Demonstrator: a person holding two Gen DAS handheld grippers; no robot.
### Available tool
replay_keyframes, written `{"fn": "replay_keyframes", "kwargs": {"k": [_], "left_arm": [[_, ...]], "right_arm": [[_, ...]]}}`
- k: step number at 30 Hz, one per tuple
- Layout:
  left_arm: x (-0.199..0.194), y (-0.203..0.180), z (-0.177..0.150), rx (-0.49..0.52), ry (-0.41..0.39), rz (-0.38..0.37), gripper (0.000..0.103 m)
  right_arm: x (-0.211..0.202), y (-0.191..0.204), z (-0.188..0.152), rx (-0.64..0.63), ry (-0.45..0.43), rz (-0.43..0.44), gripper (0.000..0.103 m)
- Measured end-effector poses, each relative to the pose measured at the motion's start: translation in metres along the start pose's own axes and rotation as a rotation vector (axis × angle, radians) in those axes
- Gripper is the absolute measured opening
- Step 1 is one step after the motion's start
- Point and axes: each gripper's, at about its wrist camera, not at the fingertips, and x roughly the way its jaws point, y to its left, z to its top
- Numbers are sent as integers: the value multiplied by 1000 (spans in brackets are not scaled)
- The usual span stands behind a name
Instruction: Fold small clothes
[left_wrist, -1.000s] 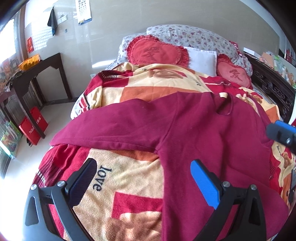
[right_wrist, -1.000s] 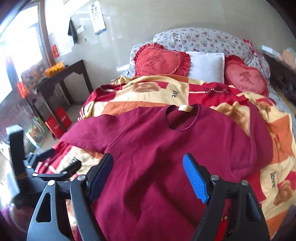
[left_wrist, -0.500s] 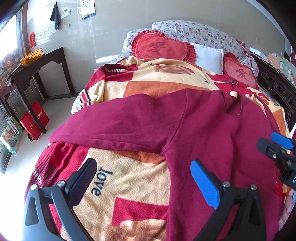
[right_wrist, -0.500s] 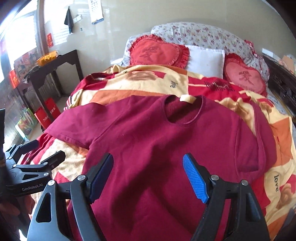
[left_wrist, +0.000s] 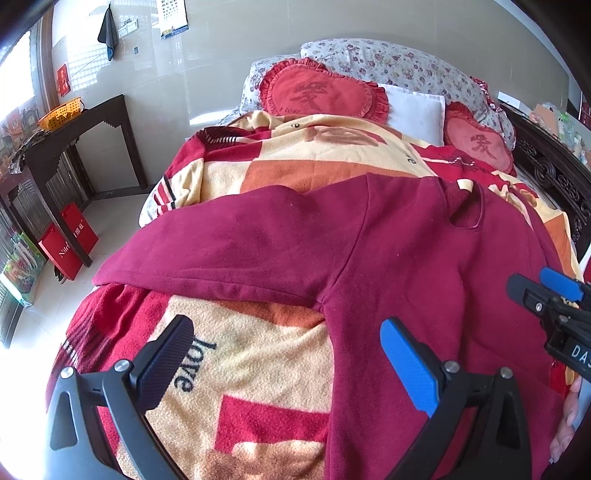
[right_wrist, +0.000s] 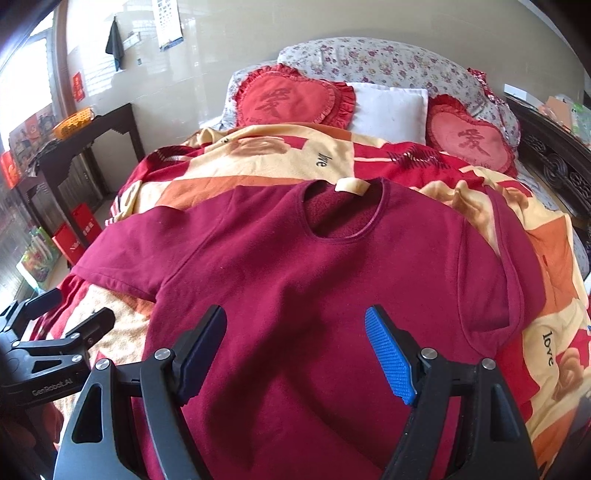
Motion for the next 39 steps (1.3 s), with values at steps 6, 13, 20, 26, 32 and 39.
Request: {"fn": "replay_keyframes", "kwargs": {"k": [6, 13, 20, 26, 32, 39], "left_arm": [[7, 3, -1, -20, 13, 1, 103], [9, 7, -1, -31, 16, 7, 103], [14, 14, -2, -48, 29, 16, 103], [15, 21, -2, -69, 35, 17, 103], [17, 28, -2, -85, 40, 17, 103], [28, 65, 2, -170, 96, -2, 103]], "right_arm": [[8, -1, -2, 5, 19, -9, 61], [15, 0, -5, 5, 35, -18, 61], [20, 1, -8, 12, 49, -7, 61], [23, 7, -10, 1, 59, 0, 61], [25, 13, -10, -10, 60, 7, 61], [27, 19, -11, -13, 75, 23, 61]]}}
